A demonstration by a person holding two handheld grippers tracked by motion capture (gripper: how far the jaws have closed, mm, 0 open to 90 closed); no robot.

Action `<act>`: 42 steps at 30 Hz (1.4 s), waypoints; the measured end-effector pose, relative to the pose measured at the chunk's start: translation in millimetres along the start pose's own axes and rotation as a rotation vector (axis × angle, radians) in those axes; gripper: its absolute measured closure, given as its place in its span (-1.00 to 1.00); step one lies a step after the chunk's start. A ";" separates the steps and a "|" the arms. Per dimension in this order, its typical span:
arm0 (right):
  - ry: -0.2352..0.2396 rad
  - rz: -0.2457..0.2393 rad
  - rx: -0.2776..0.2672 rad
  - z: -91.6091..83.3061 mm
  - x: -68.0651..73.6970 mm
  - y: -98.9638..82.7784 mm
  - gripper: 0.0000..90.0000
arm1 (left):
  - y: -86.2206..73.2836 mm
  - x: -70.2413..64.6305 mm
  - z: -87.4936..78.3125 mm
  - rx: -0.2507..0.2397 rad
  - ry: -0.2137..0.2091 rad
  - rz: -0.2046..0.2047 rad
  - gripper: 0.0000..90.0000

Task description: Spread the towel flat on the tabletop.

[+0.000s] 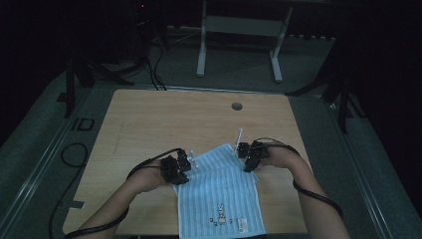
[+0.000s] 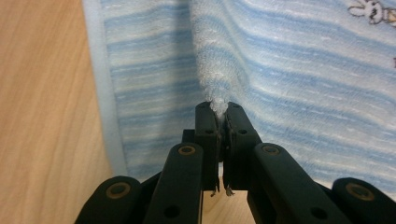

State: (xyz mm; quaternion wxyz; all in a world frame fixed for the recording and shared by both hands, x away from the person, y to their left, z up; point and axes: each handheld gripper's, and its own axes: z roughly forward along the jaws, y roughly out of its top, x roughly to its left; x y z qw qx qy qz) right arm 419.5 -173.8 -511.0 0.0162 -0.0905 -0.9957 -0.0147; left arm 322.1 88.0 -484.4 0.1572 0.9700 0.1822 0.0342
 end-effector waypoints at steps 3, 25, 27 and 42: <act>-0.019 -0.003 0.032 -7.4 6.7 -1.4 0.91 | -2.3 -0.3 -2.2 -0.009 0.003 -0.012 0.92; 0.096 -0.180 -0.071 -31.6 135.5 -57.1 0.62 | -35.8 -77.4 -6.8 0.003 -0.204 0.107 0.77; 0.092 -0.183 -0.102 -37.5 134.2 -58.3 0.63 | -38.8 -73.0 -14.6 -0.020 -0.193 0.086 0.64; -0.074 -0.065 -0.112 -12.6 69.9 -9.7 0.99 | -40.3 3.4 7.7 0.009 -0.049 -0.126 0.62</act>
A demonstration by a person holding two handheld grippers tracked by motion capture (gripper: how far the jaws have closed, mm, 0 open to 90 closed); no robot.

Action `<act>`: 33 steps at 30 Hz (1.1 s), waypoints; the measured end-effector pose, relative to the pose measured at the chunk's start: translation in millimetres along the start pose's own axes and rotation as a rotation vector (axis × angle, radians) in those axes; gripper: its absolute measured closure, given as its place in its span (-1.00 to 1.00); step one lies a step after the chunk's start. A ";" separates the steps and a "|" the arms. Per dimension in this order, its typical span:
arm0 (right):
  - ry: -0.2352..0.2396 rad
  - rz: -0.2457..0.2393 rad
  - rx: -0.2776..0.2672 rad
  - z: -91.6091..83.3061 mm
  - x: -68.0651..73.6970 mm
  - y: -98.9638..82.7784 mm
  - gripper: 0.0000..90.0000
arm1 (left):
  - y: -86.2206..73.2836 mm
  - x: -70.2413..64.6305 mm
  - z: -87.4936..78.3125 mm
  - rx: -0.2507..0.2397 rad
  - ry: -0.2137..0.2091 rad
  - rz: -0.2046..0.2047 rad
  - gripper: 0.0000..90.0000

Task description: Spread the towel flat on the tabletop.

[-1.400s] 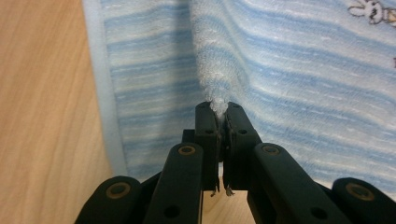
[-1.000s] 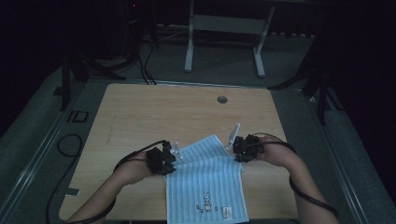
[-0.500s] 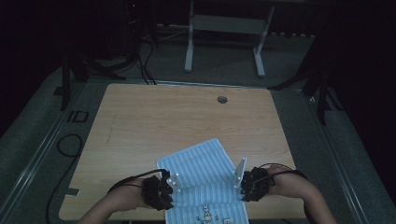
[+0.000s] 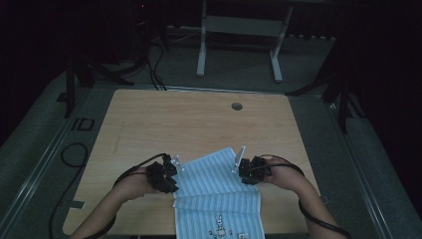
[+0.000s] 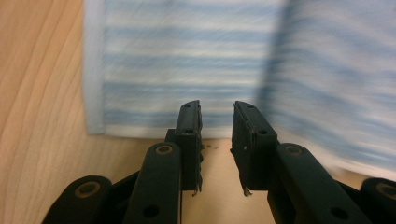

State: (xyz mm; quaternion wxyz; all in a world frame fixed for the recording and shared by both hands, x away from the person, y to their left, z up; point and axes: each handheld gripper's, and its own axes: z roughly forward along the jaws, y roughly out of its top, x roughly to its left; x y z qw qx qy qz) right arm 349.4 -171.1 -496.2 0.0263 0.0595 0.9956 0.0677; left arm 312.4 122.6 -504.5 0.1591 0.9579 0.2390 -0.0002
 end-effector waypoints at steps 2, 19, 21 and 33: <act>0.002 -0.001 0.008 4.9 -1.1 1.5 0.99 | 0.2 1.6 5.0 0.014 0.008 -0.003 0.65; -0.003 0.031 0.055 20.9 -19.4 -1.6 0.99 | 40.3 42.5 24.0 0.098 0.074 -0.012 0.63; -0.007 0.042 0.053 21.0 -22.5 -1.5 0.99 | 45.3 47.8 25.1 0.101 0.081 -0.015 0.63; -0.026 0.110 0.054 24.2 -63.0 8.3 0.98 | 70.4 86.4 29.1 0.130 0.136 -0.048 0.57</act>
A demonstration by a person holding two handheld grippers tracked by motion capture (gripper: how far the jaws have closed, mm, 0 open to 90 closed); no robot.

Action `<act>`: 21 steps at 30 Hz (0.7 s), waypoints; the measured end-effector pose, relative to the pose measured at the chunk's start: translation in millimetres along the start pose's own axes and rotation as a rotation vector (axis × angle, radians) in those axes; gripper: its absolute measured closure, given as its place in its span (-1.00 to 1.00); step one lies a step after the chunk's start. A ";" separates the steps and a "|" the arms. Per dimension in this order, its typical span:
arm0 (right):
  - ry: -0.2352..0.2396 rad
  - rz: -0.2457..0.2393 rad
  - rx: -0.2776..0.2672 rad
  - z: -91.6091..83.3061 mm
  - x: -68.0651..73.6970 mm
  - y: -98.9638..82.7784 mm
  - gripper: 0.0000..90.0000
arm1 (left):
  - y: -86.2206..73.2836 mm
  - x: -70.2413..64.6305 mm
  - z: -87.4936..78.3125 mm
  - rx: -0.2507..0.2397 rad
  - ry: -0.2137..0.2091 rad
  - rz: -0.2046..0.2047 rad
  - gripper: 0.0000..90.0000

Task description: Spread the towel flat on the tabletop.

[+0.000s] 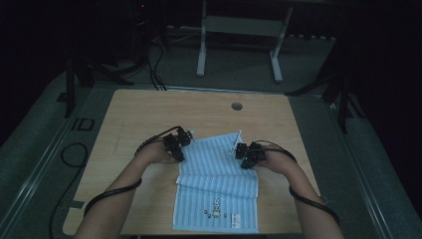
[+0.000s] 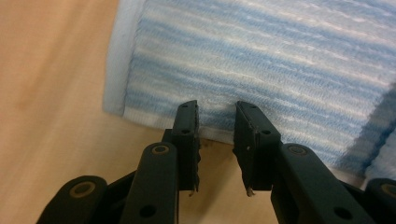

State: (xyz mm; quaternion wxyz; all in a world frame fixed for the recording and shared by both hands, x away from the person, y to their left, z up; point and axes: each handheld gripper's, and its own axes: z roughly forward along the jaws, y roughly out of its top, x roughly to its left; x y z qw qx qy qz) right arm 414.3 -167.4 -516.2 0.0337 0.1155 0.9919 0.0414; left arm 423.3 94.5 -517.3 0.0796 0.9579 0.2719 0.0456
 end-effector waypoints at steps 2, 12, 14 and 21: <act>0.002 0.020 -0.007 0.4 -5.6 1.7 0.98 | 4.6 6.2 0.8 0.010 0.014 -0.010 0.57; -0.024 0.091 -0.013 1.5 -22.2 4.1 0.91 | 8.4 21.6 1.4 -0.038 0.009 -0.069 0.50; -0.021 0.101 -0.010 -1.4 -21.4 2.7 0.82 | 4.4 17.6 -7.0 -0.067 0.006 -0.063 0.44; -0.009 0.054 -0.120 -44.8 13.6 -13.3 0.76 | -30.0 -28.7 -54.9 -0.163 0.006 0.065 0.37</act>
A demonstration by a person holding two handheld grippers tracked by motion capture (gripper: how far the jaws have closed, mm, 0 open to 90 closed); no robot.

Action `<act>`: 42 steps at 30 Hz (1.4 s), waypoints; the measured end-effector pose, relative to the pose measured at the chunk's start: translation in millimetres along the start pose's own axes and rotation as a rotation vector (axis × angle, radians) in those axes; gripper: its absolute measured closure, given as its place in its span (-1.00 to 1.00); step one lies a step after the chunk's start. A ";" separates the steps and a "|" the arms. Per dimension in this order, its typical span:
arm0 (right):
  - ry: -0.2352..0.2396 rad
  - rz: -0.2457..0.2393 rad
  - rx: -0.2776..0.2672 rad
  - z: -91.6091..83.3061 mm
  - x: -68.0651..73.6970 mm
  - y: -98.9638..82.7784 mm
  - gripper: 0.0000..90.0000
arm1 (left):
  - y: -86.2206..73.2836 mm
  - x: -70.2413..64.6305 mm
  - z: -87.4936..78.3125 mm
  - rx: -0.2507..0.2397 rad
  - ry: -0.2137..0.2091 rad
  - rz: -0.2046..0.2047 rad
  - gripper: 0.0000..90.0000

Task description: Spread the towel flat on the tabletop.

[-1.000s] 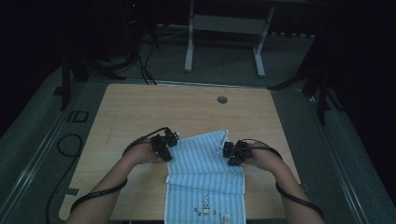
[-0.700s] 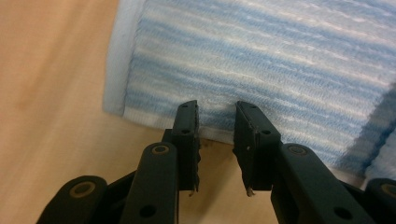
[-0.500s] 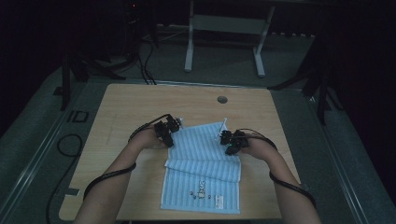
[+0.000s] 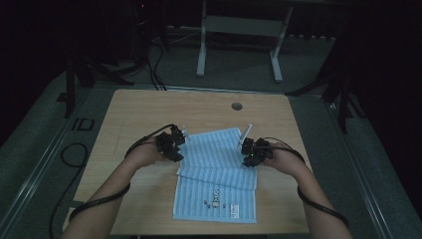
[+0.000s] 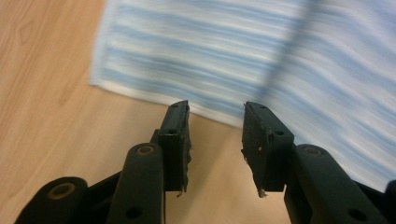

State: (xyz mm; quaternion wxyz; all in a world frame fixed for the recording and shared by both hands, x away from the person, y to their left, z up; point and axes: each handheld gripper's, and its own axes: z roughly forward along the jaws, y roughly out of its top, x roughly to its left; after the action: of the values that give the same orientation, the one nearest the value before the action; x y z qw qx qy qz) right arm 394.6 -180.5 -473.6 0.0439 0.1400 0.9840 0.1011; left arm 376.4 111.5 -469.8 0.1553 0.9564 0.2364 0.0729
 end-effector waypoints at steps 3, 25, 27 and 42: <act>0.046 -0.056 -0.022 -11.0 28.1 -6.9 0.82 | -11.2 -28.2 -13.3 -0.018 -0.027 0.068 0.38; 0.065 -0.149 0.096 32.5 89.5 -29.0 0.84 | -31.4 -105.2 35.6 0.052 -0.126 0.207 0.57; 0.061 -0.156 0.105 32.4 92.3 -27.4 0.91 | -27.9 -110.2 35.4 0.079 -0.132 0.223 0.88; 0.091 -0.191 -0.007 -42.1 116.5 -38.8 0.92 | -32.0 -138.0 -42.0 -0.042 -0.130 0.222 0.93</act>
State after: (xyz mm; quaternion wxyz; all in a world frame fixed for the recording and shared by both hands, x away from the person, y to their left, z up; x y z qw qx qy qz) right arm 268.0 -191.7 -447.5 0.0090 0.0405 0.9935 0.1064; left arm 232.6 83.9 -450.0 0.1811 0.9759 0.1171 0.0325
